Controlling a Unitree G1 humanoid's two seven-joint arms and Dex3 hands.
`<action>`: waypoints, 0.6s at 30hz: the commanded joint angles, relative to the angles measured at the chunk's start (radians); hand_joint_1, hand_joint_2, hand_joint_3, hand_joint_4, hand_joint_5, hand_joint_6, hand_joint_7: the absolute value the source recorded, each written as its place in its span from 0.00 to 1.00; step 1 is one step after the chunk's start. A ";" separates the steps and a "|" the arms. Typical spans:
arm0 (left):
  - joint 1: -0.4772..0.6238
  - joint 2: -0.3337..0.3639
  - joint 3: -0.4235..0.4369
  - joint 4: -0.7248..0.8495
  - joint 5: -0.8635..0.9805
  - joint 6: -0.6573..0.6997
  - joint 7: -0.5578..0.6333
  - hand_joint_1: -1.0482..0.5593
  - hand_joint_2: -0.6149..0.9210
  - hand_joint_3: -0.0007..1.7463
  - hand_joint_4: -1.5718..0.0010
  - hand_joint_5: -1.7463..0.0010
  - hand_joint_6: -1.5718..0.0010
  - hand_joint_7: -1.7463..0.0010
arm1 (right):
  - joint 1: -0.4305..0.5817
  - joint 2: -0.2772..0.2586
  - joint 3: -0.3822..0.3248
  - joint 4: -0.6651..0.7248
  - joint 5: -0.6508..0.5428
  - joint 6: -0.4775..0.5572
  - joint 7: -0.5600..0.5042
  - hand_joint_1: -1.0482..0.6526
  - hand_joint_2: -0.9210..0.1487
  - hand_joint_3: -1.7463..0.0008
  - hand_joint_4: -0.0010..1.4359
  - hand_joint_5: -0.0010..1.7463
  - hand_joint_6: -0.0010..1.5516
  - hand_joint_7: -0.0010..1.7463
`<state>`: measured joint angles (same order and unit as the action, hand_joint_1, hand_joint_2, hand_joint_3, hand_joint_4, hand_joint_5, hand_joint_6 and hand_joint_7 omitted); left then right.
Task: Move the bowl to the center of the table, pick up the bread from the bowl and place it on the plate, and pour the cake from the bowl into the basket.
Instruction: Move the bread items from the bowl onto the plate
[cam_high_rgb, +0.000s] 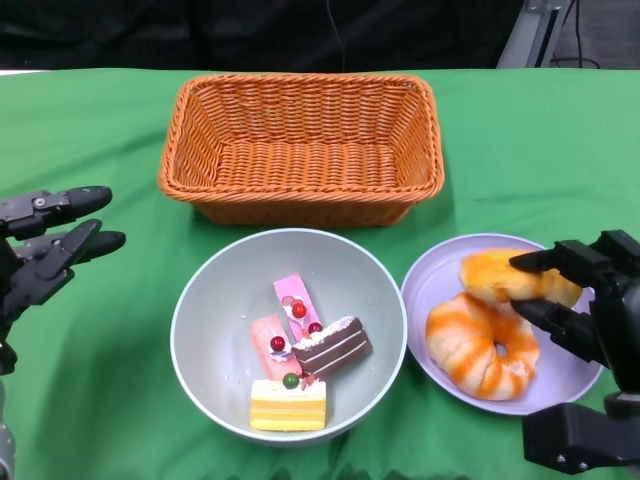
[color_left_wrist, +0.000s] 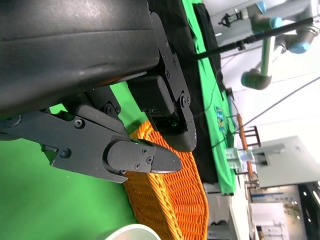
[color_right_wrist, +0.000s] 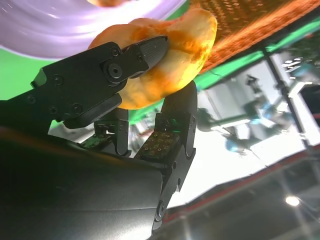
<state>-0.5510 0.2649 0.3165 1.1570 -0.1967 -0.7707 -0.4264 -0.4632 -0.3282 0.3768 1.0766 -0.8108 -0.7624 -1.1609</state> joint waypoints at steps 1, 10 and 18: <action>-0.004 0.009 0.005 -0.011 -0.011 -0.022 -0.017 0.37 1.00 0.13 0.26 0.99 0.29 0.99 | -0.013 -0.003 -0.004 0.020 0.027 0.008 0.008 0.65 0.09 0.93 0.61 0.73 0.67 0.38; -0.001 0.002 0.001 -0.011 -0.007 -0.033 -0.031 0.36 1.00 0.12 0.26 0.99 0.30 1.00 | -0.029 0.005 0.002 0.072 0.044 0.036 0.019 0.66 0.08 0.94 0.64 0.64 0.70 0.32; 0.004 0.001 -0.010 -0.018 0.004 -0.043 -0.019 0.37 1.00 0.13 0.26 0.99 0.30 1.00 | -0.026 0.009 -0.003 0.084 0.071 0.072 0.100 0.64 0.06 0.97 0.67 0.55 0.71 0.25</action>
<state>-0.5509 0.2553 0.3098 1.1546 -0.1959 -0.8001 -0.4518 -0.4802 -0.3192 0.3777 1.1540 -0.7601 -0.7008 -1.0841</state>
